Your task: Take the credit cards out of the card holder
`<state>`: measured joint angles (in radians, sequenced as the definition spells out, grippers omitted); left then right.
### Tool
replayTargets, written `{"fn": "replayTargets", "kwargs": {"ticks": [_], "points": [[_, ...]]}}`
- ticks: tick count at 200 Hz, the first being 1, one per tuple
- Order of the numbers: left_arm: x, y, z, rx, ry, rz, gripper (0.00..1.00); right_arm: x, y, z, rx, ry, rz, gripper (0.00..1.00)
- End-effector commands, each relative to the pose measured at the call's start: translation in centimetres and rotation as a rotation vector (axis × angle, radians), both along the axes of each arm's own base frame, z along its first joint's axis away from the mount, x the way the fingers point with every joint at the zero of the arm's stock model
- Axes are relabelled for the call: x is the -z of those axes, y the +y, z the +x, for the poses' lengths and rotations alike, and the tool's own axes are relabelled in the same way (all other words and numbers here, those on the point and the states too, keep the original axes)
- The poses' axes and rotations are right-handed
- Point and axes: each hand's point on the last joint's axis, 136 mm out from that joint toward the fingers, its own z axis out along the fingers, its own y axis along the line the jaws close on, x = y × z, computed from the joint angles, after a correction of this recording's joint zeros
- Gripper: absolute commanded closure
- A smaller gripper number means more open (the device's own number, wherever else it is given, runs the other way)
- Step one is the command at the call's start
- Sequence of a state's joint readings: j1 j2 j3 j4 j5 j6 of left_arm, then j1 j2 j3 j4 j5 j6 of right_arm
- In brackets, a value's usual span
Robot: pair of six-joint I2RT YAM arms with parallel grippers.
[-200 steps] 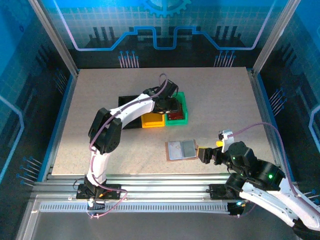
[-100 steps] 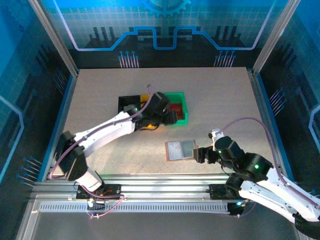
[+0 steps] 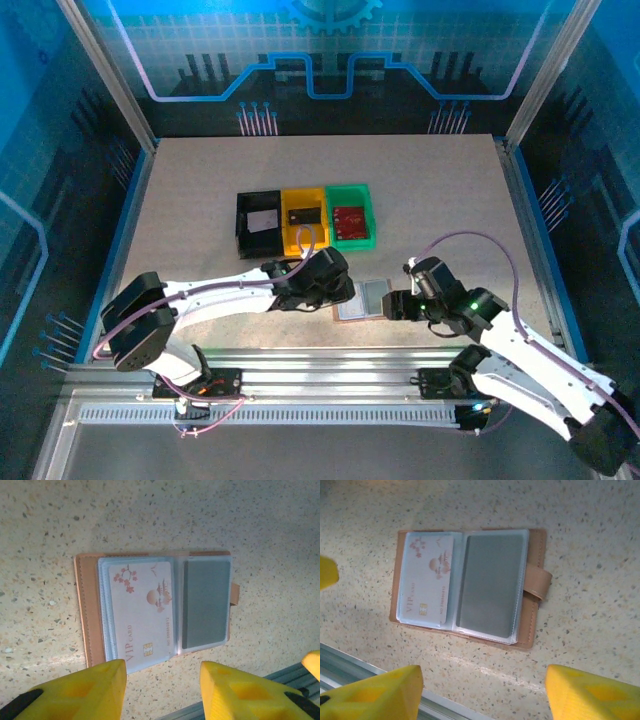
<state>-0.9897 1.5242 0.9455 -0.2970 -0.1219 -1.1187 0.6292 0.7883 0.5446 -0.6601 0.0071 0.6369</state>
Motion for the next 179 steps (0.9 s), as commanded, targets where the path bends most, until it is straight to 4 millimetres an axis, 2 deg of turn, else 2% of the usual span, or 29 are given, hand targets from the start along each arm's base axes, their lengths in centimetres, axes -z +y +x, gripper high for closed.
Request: {"fn": "replayTargets", "kwargs": {"ticks": [1, 47, 67, 139, 179], "points": [[1.4, 0.3, 0.0, -0.065, 0.017, 0.017, 0.57, 0.0, 1.6, -0.1, -0.048, 0.05, 0.111, 0.37], [3.6, 0.5, -0.8, -0.055, 0.068, 0.088, 0.56, 1.2, 1.4, 0.8, -0.028, 0.064, 0.087, 0.37], [4.5, 0.5, -1.2, -0.052, 0.08, 0.104, 0.56, 1.6, 1.7, 1.1, -0.032, 0.076, 0.082, 0.4], [7.0, 1.9, -2.1, -0.071, 0.101, 0.155, 0.56, 1.1, 4.7, 2.1, -0.09, 0.059, 0.176, 0.49], [8.1, 2.3, -2.5, -0.08, 0.125, 0.187, 0.57, 1.8, 5.9, 2.7, -0.093, 0.081, 0.176, 0.55]]}}
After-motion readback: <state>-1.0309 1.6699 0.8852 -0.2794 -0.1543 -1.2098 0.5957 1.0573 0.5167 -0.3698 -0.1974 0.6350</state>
